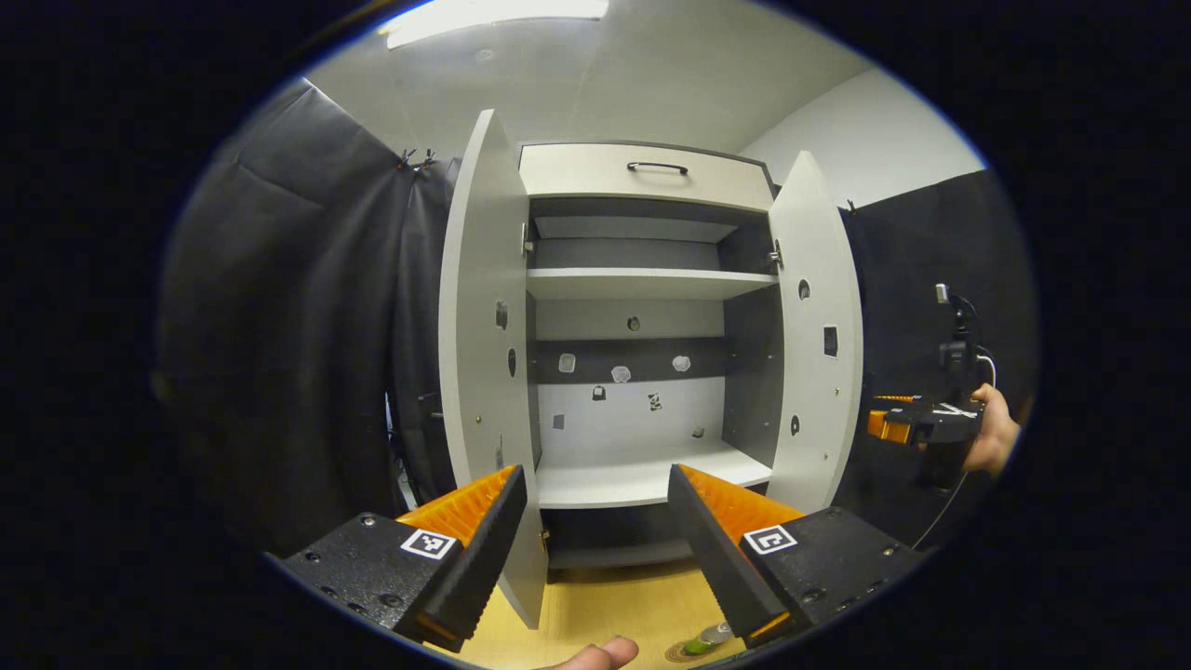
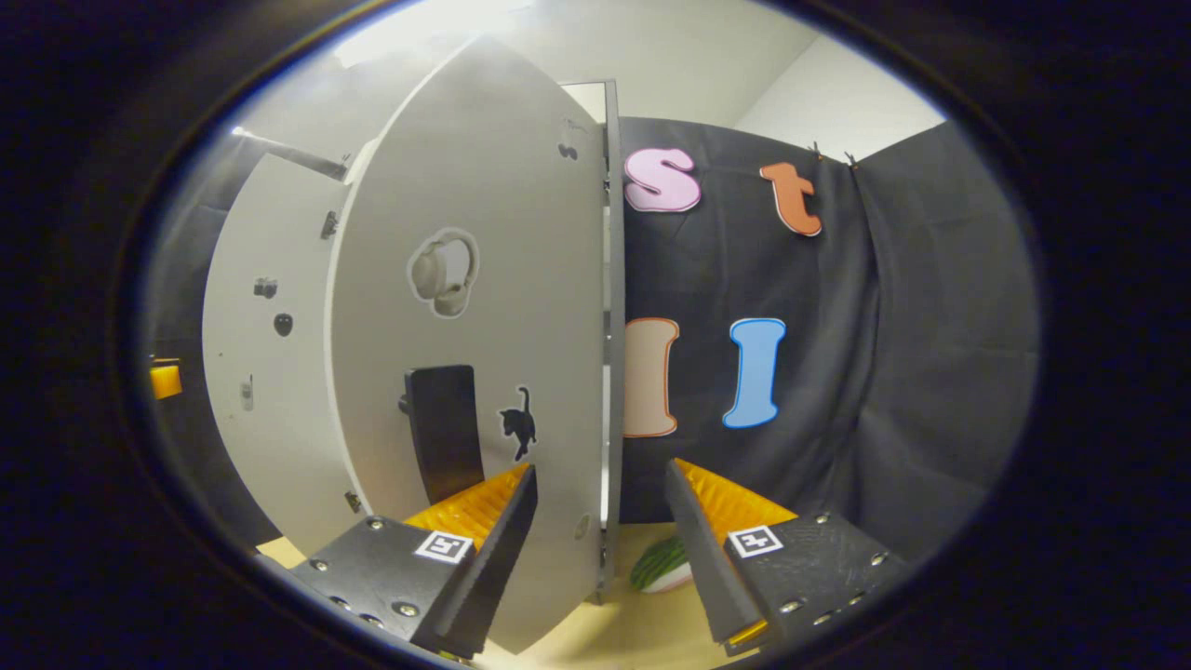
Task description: Grasp the bottle in the cabinet with the left hand and place it on the coaster, then close the right door with the right hand and the left door with the left hand.
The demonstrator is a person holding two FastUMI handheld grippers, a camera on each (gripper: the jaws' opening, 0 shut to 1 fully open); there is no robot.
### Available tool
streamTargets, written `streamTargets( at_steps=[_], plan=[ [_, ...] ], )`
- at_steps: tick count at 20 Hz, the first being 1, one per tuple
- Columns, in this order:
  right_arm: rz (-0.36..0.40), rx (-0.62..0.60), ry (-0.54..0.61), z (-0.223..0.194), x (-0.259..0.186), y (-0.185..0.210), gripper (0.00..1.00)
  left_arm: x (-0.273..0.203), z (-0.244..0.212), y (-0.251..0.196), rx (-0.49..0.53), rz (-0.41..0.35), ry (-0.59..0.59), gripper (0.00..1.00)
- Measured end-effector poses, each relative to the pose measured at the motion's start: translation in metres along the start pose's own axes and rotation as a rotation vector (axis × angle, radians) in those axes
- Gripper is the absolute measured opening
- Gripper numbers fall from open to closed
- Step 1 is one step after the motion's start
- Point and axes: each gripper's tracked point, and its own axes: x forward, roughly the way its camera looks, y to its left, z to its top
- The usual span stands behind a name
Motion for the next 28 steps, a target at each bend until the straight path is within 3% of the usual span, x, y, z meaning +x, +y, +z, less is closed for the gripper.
streamTargets(
  at_steps=[5, 9, 11, 19, 28],
  plan=[
    [0.042, 0.010, 0.004, -0.007, 0.014, 0.037, 0.82, 0.008, -0.010, 0.006, -0.004, -0.022, 0.021, 0.96],
    [0.069, -0.015, 0.012, -0.018, 0.023, 0.059, 0.91, 0.007, -0.014, 0.016, 0.010, -0.017, 0.029, 0.97],
    [0.071, -0.006, 0.003, -0.018, 0.028, 0.069, 0.96, 0.005, -0.016, 0.025, 0.022, 0.001, 0.029, 0.97],
    [0.060, 0.038, 0.011, -0.025, 0.031, 0.086, 0.96, 0.001, -0.027, 0.062, 0.025, 0.068, 0.050, 0.96],
    [0.060, 0.071, 0.025, -0.036, 0.014, 0.094, 0.96, 0.003, -0.057, 0.137, -0.004, 0.188, 0.116, 0.97]
  ],
)
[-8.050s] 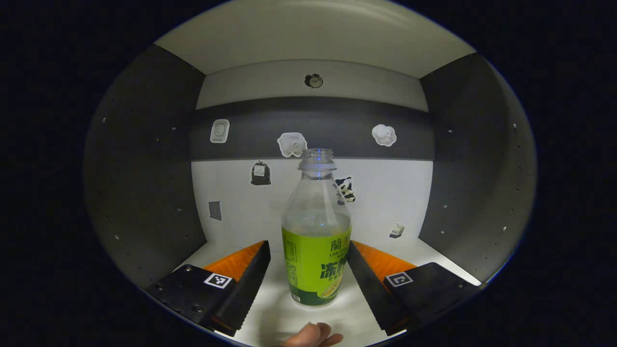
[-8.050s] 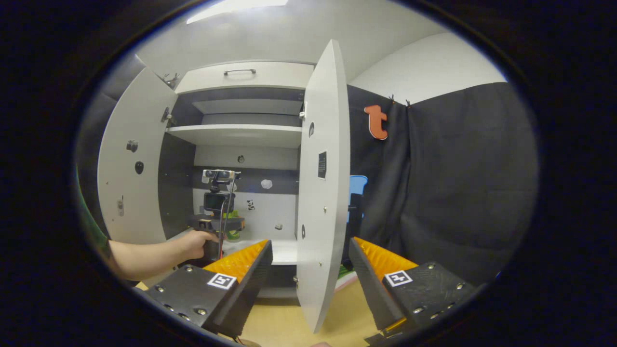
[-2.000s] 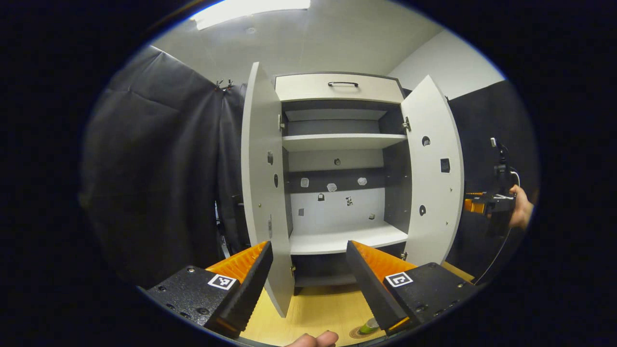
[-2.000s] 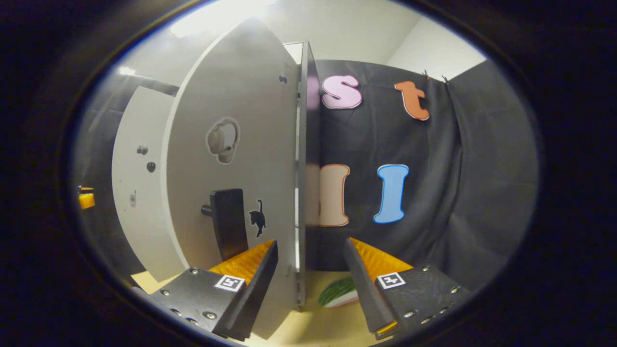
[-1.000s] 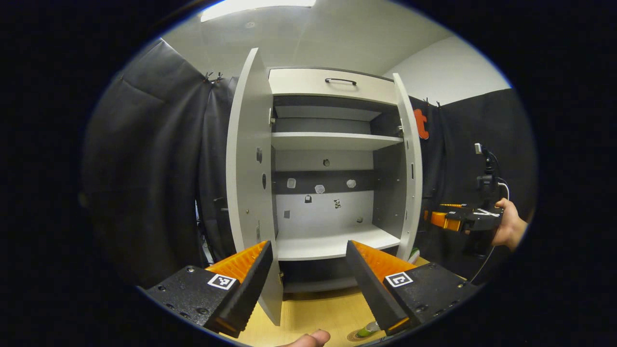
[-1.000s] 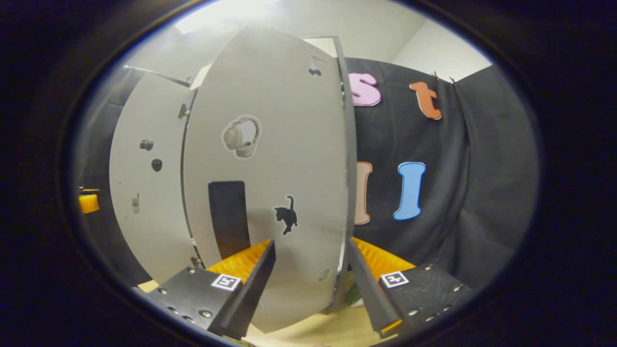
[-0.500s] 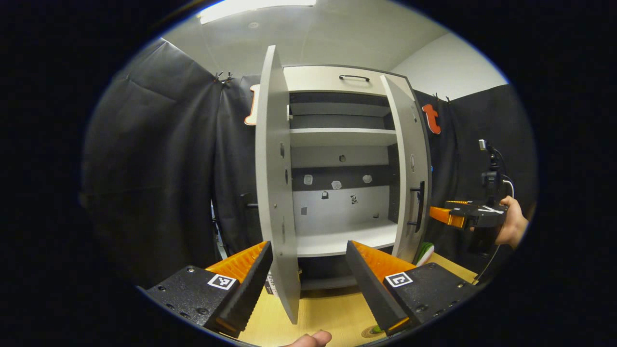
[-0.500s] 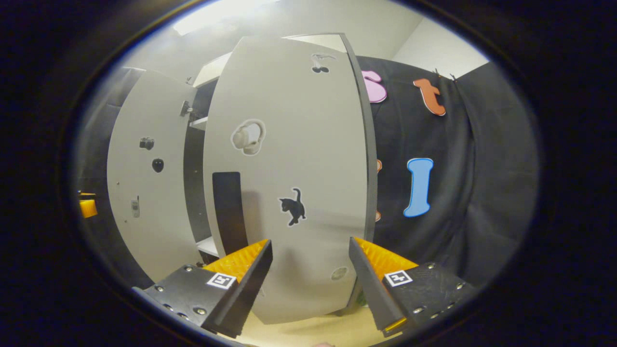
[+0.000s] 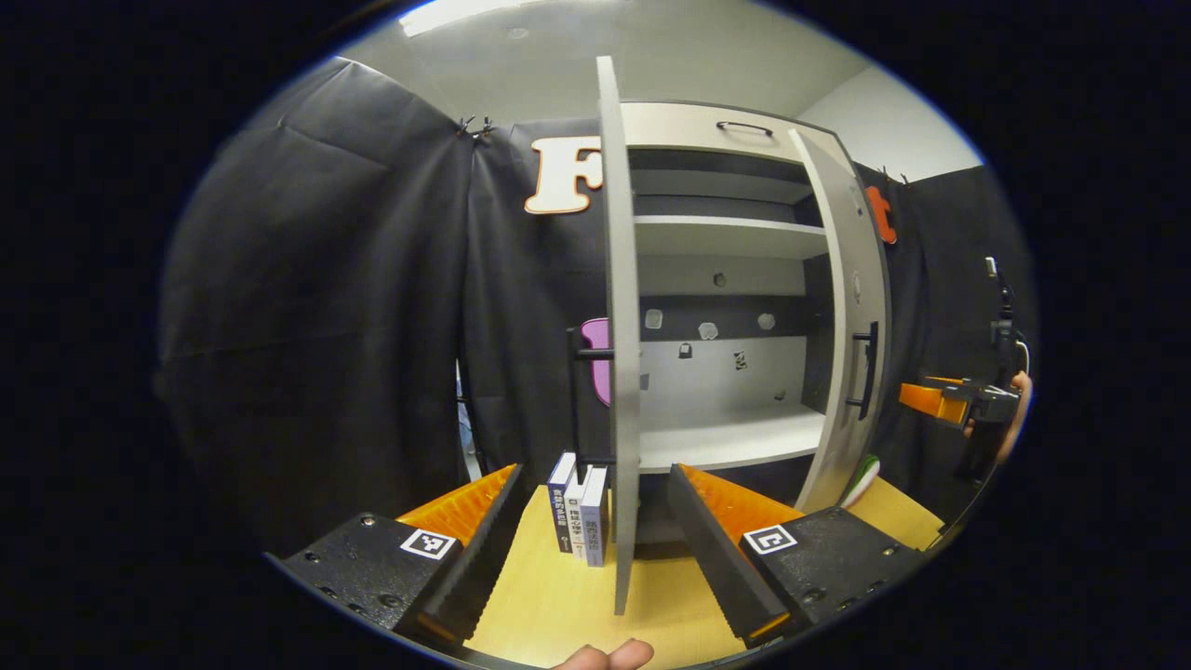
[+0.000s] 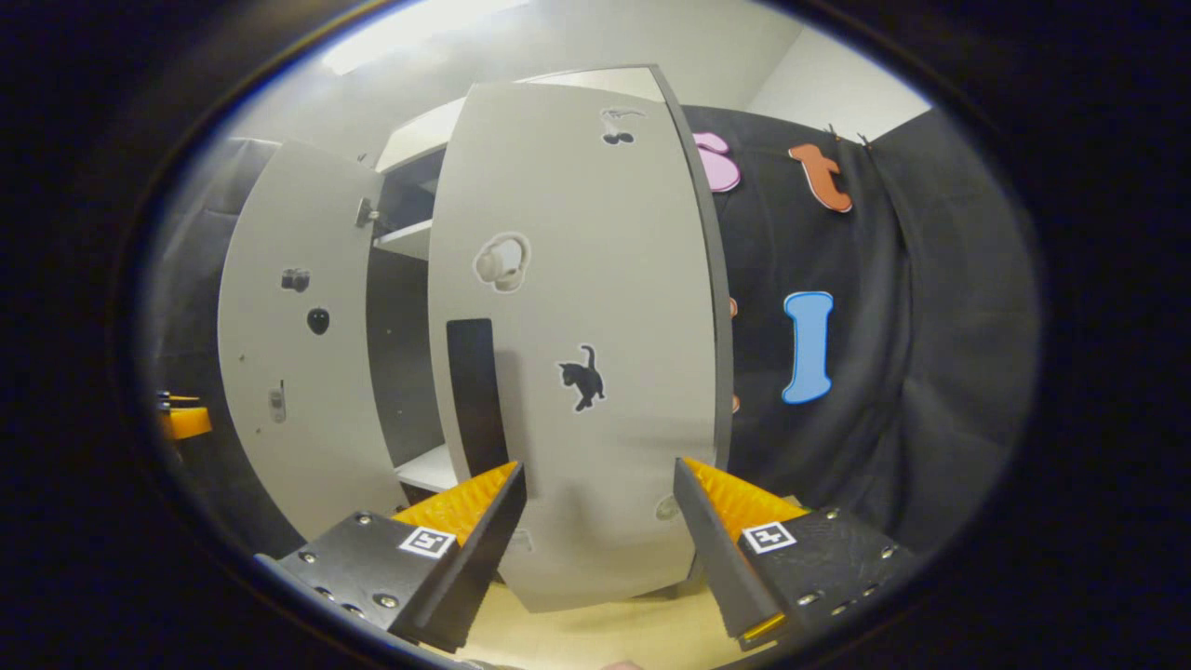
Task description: Grasp the bottle in the cabinet with the left hand and place it on the coaster, then close the right door with the right hand and the left door with the left hand.
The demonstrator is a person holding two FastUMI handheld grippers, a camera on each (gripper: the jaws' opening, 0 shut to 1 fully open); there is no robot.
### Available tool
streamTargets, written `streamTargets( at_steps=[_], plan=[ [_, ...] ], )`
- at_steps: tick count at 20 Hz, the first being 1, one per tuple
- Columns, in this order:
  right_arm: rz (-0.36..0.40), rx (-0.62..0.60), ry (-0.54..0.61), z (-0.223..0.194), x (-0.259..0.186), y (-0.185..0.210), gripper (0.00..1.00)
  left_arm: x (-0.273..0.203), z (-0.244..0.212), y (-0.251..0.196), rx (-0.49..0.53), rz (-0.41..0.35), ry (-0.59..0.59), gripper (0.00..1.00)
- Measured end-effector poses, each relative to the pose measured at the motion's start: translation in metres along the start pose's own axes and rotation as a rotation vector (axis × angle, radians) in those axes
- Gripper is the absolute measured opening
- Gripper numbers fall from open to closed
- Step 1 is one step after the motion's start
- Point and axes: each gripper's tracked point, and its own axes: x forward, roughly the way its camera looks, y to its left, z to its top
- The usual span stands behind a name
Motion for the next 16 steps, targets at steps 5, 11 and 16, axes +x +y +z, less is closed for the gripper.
streamTargets(
  at_steps=[5, 11, 16],
  plan=[
    [-0.018, -0.005, 0.027, -0.014, -0.021, -0.009, 0.96, 0.019, -0.003, 0.042, 0.019, 0.054, 0.008, 0.97],
    [-0.040, -0.054, -0.043, -0.003, -0.035, -0.017, 0.94, 0.056, -0.005, 0.074, 0.025, 0.059, 0.015, 0.97],
    [-0.052, -0.060, -0.060, -0.004, -0.048, -0.021, 0.99, 0.082, -0.003, 0.077, -0.012, 0.027, 0.019, 0.99]
  ],
)
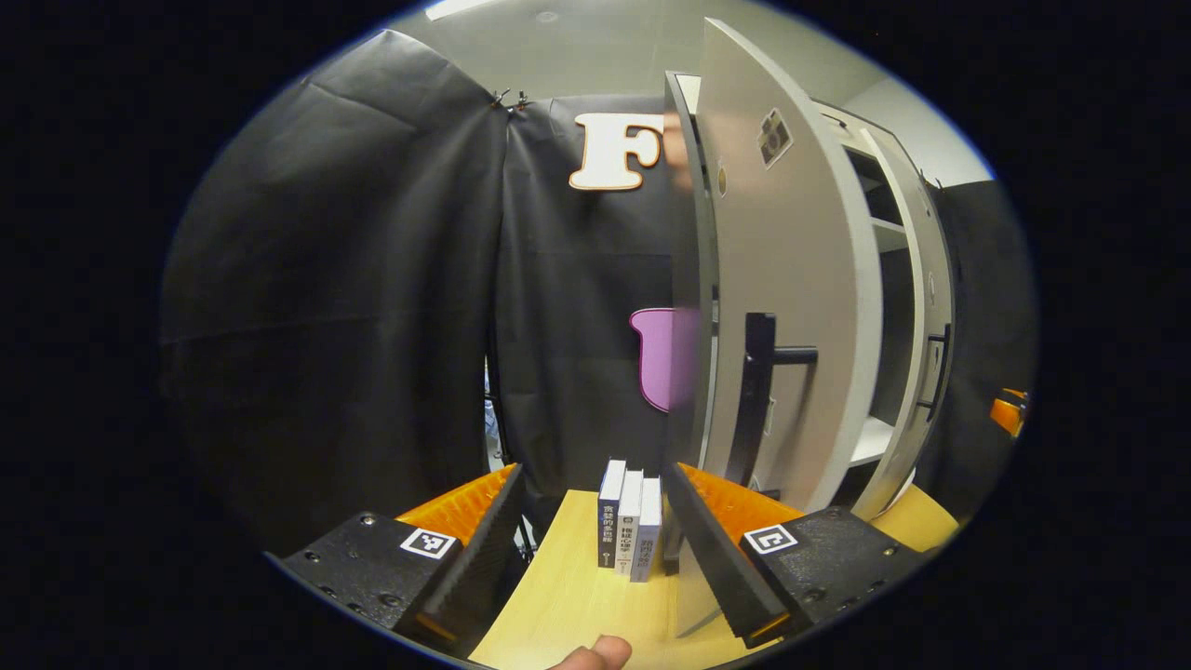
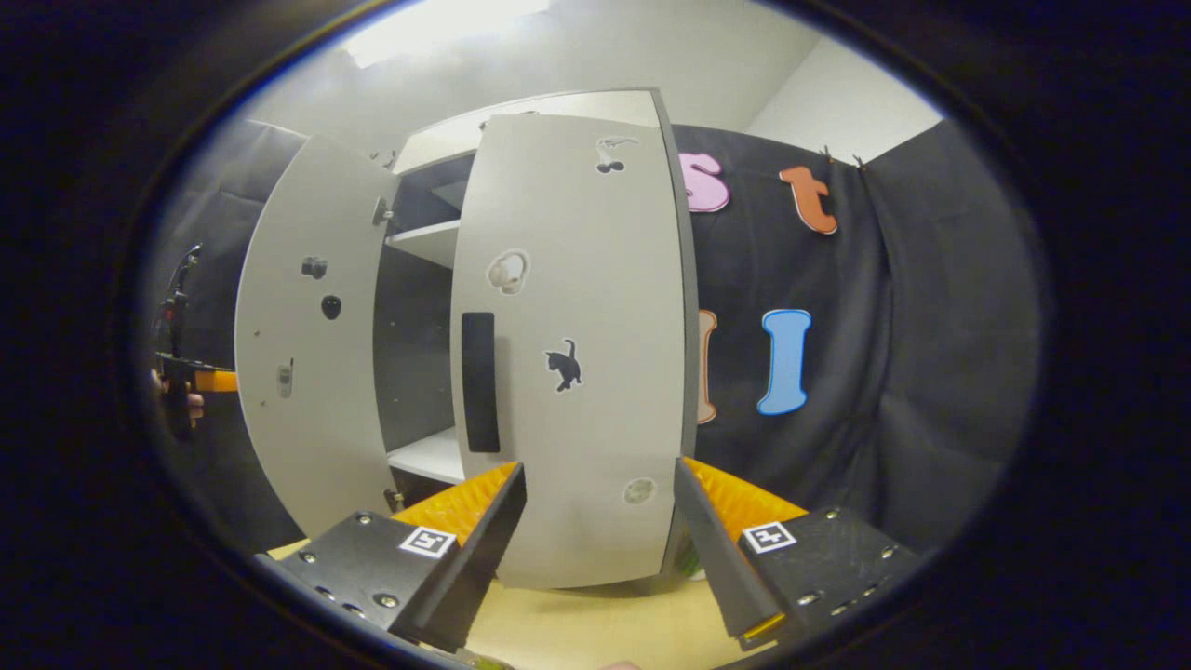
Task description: Grasp the bottle in the cabinet with the left hand and place it on the coaster, then close the right door with the right hand and the left door with the left hand.
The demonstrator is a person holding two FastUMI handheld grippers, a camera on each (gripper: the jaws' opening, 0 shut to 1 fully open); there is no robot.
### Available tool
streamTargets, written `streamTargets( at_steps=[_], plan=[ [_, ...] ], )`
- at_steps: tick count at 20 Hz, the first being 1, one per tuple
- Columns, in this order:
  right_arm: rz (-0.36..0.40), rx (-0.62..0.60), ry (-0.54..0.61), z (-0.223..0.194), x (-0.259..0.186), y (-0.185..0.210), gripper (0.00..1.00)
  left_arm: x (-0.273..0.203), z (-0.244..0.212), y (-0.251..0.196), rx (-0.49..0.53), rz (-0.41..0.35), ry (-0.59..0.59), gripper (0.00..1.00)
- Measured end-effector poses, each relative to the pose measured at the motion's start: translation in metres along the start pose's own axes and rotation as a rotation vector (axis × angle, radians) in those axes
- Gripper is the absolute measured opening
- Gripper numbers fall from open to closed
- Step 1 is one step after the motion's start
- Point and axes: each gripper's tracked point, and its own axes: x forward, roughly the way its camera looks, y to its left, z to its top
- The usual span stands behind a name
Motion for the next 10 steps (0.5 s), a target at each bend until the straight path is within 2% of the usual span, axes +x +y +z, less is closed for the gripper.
streamTargets(
  at_steps=[1, 2, 4, 6, 10],
  plan=[
    [-0.009, 0.005, 0.000, -0.001, -0.003, -0.003, 0.96, 0.004, 0.005, -0.001, 0.008, -0.011, -0.009, 0.97],
    [-0.017, 0.017, -0.001, 0.000, -0.005, -0.004, 0.96, 0.008, 0.012, -0.006, 0.021, -0.035, -0.021, 0.99],
    [-0.031, 0.036, 0.008, 0.000, -0.012, -0.008, 0.96, 0.012, 0.033, -0.022, 0.047, -0.099, -0.067, 0.95],
    [-0.053, 0.041, 0.007, 0.002, -0.020, -0.013, 0.99, 0.015, 0.048, -0.022, 0.049, -0.126, -0.095, 0.90],
    [-0.069, 0.043, -0.016, 0.011, -0.036, -0.019, 0.96, 0.018, 0.035, -0.029, -0.137, -0.179, 0.022, 0.87]
  ],
)
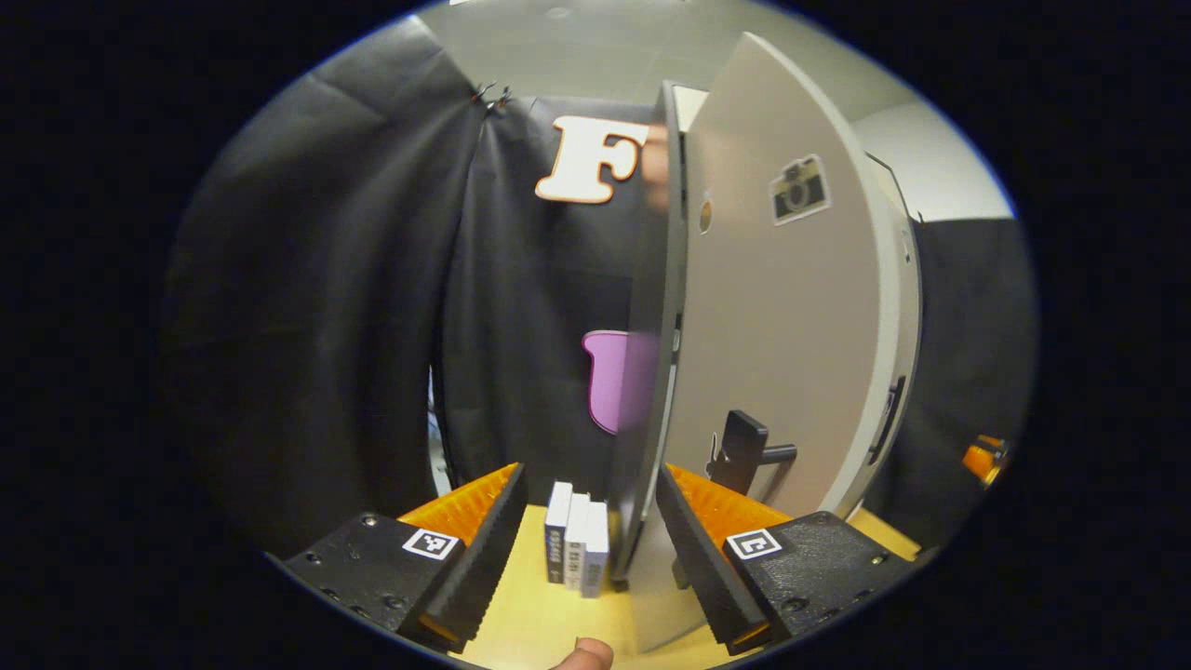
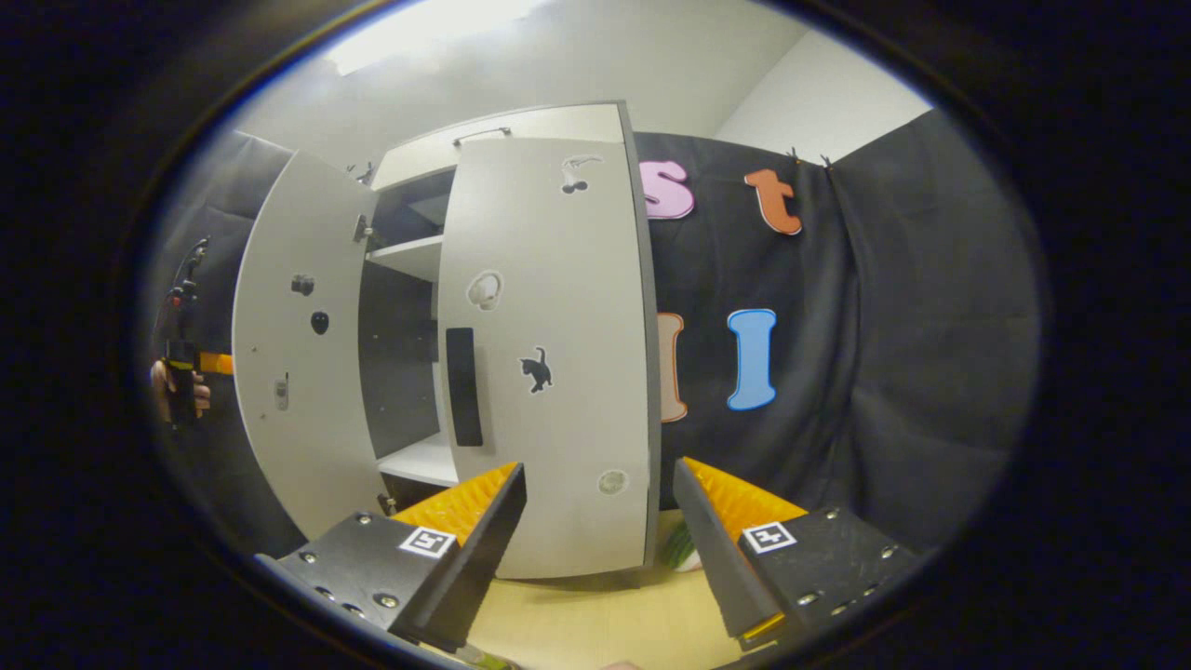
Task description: Grasp the bottle in the cabinet with the left hand and place it on the coaster, then close the right door with the right hand and the left door with the left hand.
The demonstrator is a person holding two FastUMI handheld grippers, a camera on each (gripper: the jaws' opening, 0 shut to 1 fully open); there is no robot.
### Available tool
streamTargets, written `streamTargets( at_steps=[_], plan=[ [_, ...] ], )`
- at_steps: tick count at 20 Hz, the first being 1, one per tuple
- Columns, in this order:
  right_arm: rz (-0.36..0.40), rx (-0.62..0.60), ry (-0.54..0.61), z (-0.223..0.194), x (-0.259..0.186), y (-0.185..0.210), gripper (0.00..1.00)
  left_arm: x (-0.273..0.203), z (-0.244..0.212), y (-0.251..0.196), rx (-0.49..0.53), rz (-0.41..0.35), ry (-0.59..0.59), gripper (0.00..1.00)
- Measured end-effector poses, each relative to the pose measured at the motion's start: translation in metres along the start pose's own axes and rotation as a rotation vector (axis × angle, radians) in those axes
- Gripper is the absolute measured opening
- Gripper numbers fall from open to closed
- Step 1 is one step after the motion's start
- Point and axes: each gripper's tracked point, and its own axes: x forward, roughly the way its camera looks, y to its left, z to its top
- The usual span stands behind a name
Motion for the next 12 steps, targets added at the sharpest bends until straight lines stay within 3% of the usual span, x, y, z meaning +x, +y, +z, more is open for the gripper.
streamTargets(
  at_steps=[2, 3, 4, 6, 7, 10, 12],
  plan=[
    [-0.011, 0.003, -0.002, 0.002, -0.005, -0.004, 0.96, -0.001, 0.002, -0.002, 0.011, -0.009, -0.003, 0.86],
    [-0.011, 0.008, 0.003, 0.001, -0.006, -0.005, 0.96, -0.003, 0.006, -0.004, 0.049, -0.006, -0.023, 0.86],
    [-0.017, 0.014, 0.007, 0.001, -0.006, -0.006, 0.96, -0.005, 0.010, -0.005, 0.090, -0.004, -0.044, 0.92],
    [-0.024, 0.022, 0.020, -0.001, -0.007, -0.006, 0.96, 0.000, 0.010, -0.009, 0.145, 0.001, -0.056, 0.92],
    [-0.025, 0.026, 0.019, -0.001, -0.007, -0.004, 0.96, 0.002, 0.007, -0.014, 0.121, -0.005, -0.053, 0.88],
    [-0.011, 0.033, 0.012, 0.002, -0.006, 0.004, 0.96, 0.007, -0.002, -0.037, 0.073, -0.057, -0.018, 0.92],
    [-0.013, 0.030, 0.022, -0.001, -0.006, 0.002, 0.96, 0.014, -0.005, -0.038, 0.087, -0.043, -0.017, 0.92]
  ],
)
